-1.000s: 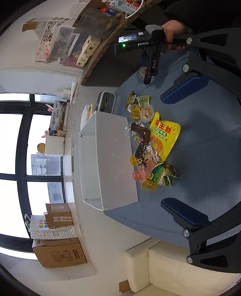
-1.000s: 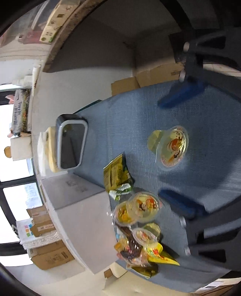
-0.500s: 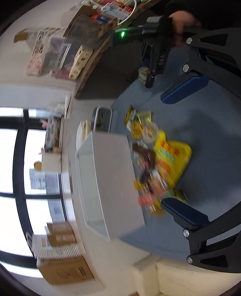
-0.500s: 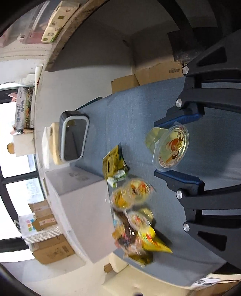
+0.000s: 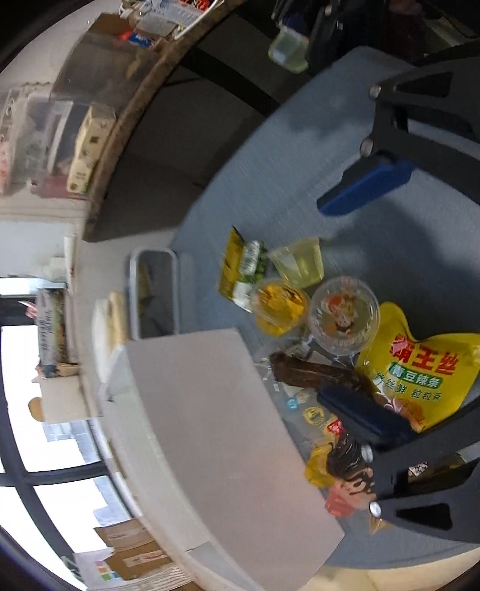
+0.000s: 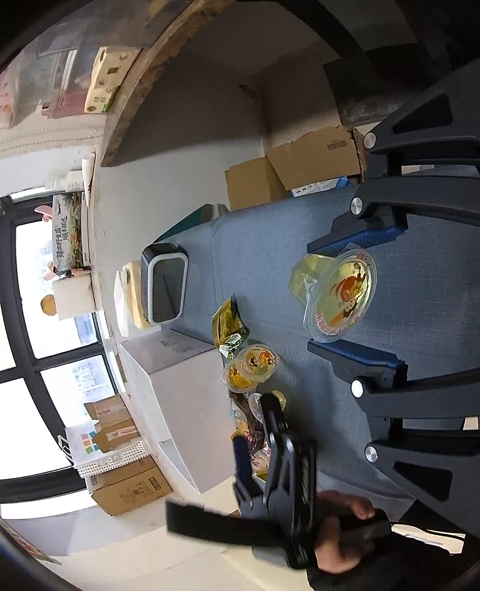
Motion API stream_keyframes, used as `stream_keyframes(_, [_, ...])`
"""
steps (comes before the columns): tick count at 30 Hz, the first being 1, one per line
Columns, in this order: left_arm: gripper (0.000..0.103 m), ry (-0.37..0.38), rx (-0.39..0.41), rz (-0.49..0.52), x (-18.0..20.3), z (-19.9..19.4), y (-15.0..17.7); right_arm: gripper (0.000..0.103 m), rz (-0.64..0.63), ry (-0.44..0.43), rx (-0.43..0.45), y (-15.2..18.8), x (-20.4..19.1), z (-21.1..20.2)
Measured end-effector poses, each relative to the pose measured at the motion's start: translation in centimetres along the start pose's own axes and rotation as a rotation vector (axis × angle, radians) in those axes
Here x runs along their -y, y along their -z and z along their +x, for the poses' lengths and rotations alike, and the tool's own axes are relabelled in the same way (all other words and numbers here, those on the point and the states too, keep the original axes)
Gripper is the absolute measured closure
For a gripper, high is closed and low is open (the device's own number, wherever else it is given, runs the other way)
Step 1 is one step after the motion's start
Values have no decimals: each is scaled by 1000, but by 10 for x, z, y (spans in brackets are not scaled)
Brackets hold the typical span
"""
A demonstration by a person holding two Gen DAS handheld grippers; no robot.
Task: Organize snacks
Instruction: 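Grasp a round jelly cup with the left tool, then drop the left tool's jelly cup into the white box while the right tool holds its cup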
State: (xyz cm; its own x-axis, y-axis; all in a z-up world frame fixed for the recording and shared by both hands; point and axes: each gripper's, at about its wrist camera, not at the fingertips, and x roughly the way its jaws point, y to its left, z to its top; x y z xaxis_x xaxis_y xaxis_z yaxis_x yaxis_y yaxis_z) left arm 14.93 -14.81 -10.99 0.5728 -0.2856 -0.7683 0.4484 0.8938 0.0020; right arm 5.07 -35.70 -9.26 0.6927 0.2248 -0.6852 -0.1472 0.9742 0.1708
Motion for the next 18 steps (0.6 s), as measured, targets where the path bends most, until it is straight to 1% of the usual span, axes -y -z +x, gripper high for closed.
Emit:
stream_keyframes(1, [18, -24, -23, 2, -2, 7, 1, 54, -2, -3, 0, 0, 0, 0])
stream_keyframes(2, [22, -32, -31, 6, -2, 10, 1, 54, -3, -5, 0, -1, 0, 1])
stream_keyframes(3, [28, -39, -25, 16, -2, 12, 2, 54, -2, -7, 0, -1, 0, 2])
stream_keyframes(4, [35, -27, -34, 23, -3, 13, 2, 54, -1, -11, -1, -1, 0, 3])
stream_keyframes(5, [51, -9, -49, 15, -4, 15, 2, 54, -1, -14, -1, -1, 0, 3])
stream_keyframes(6, [51, 6, -54, -1, -5, 14, 3, 54, -3, -15, 0, -1, -1, 4])
stream_keyframes(8, [51, 17, -52, 3, -5, 12, 5, 54, -2, -21, -1, -1, -2, 4])
stream_keyframes(10, [51, 25, -43, 5, -6, 9, 8, 54, -4, -25, 2, -1, -3, 4])
stream_keyframes(12, [51, 43, -31, -16, -12, 1, 10, 54, -4, -26, 1, -2, -3, 5])
stream_keyframes(14, [52, 49, -1, -34, -17, -13, 9, 54, -3, -31, 3, -3, -4, 5])
stream_keyframes(18, [52, 43, 85, -71, -28, -54, 5, 54, -19, -46, 9, -11, -11, 7])
